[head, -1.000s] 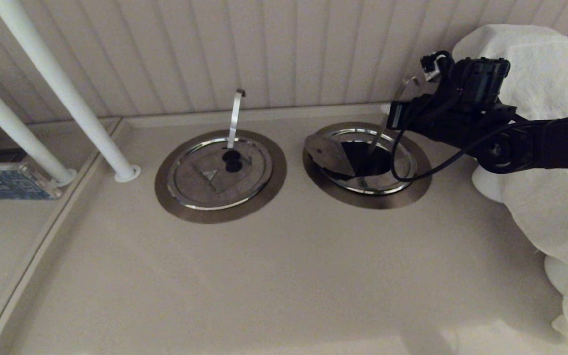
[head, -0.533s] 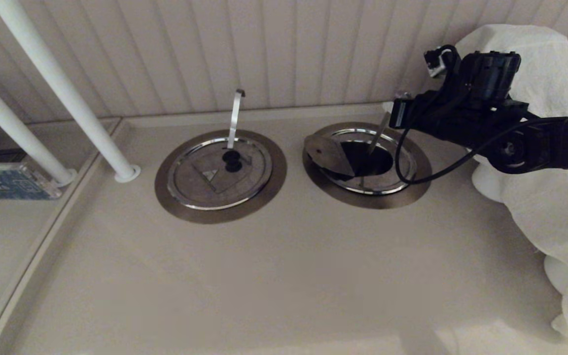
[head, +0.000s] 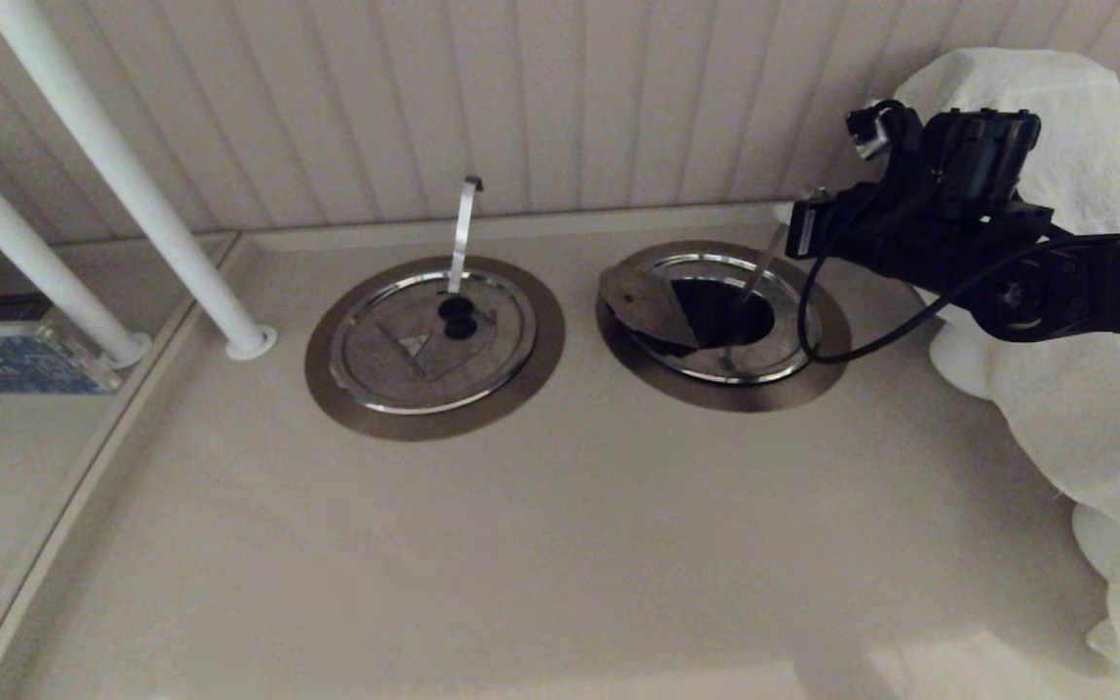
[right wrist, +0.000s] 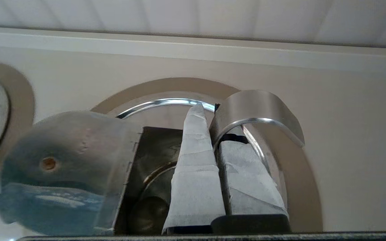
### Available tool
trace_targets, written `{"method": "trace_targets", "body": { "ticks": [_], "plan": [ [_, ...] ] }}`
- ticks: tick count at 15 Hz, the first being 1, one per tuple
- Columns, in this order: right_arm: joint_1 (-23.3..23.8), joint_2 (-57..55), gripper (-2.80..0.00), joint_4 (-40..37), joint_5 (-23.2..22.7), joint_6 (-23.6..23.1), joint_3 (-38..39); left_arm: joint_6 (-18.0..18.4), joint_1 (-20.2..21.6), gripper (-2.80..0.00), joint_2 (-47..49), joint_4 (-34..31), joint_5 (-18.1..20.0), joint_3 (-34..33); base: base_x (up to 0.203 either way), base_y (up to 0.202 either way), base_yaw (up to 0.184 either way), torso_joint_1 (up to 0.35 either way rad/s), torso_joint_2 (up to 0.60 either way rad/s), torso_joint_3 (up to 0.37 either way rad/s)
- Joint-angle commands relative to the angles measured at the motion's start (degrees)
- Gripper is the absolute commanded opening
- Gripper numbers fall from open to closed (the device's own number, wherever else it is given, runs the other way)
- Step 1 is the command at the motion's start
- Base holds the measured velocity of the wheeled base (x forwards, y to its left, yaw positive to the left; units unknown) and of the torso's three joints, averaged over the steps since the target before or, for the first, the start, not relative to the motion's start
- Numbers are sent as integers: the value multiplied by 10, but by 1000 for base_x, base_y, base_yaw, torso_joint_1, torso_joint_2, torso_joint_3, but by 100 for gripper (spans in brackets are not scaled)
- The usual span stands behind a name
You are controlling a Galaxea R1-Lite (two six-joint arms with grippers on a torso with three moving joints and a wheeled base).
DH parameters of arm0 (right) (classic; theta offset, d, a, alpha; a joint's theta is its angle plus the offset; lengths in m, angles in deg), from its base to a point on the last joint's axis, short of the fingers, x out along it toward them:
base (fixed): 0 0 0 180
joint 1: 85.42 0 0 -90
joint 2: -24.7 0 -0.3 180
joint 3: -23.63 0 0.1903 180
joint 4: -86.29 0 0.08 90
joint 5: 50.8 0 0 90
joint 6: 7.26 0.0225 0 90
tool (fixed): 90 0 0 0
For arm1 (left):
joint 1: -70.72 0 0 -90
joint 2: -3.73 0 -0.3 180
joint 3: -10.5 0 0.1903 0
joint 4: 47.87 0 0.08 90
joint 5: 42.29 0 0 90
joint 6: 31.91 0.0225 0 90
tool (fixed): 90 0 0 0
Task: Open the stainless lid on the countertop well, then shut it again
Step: Stir with a spoon
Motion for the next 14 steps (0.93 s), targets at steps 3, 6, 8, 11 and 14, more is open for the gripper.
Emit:
{"method": "trace_targets", "body": {
  "ticks": [3,6,8,11,14],
  "plan": [
    [6,-20,-280,1,0,-2,-11,0,0,-280,0,0,0,0,0,0,0,0,0,0],
    [7,-38,-280,4,22,-2,-29,0,0,-280,0,0,0,0,0,0,0,0,0,0],
    [7,-45,-280,20,31,-2,-34,0,0,-280,0,0,0,0,0,0,0,0,0,0],
    [7,-47,-280,21,32,-1,-35,0,0,-280,0,0,0,0,0,0,0,0,0,0],
    [3,-51,-280,21,40,4,-43,0,0,-280,0,0,0,0,0,0,0,0,0,0]
  ]
}}
